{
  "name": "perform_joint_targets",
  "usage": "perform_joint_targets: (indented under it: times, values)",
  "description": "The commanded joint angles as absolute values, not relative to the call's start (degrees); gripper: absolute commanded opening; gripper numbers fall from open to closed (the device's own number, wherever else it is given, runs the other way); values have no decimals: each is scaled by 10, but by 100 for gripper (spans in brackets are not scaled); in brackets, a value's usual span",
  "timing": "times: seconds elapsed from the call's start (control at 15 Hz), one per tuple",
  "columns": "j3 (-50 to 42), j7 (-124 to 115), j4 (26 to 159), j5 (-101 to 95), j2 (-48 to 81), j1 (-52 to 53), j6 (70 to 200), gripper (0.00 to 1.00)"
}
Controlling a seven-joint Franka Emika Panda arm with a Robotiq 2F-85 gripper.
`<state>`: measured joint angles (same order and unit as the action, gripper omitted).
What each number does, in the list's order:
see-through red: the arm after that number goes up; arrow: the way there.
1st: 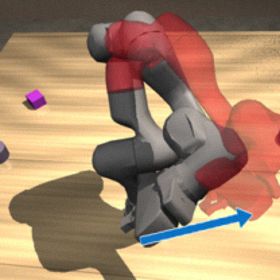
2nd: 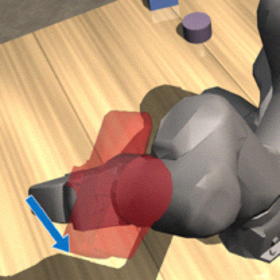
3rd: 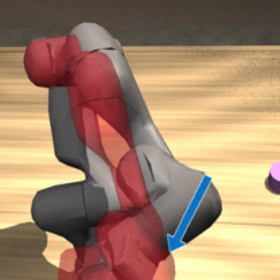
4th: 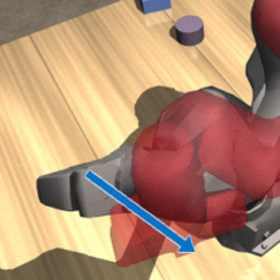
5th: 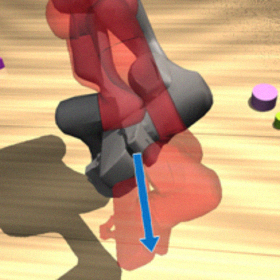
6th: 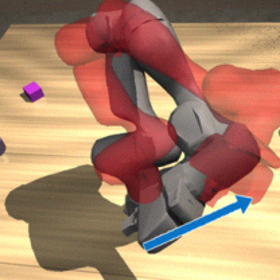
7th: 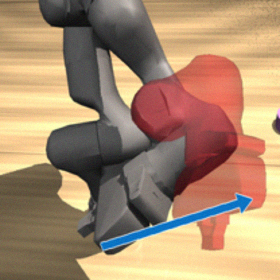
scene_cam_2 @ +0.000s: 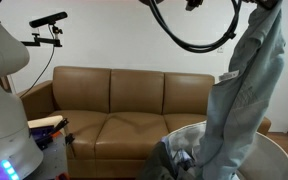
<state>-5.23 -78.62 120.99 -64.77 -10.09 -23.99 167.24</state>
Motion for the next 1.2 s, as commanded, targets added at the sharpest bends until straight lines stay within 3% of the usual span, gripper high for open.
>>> perform_joint_targets:
  times: [0.0,0.33,0.73,1.13]
  values:
    - [-54,-794,1214,-630,-81,-238,1664,5]
    - [-74,-695,1340,-538,-107,-231,1592,5]
    - [-131,-483,1490,-289,-124,-179,1563,5]
    - [-108,-531,1454,-333,-96,-205,1587,5]
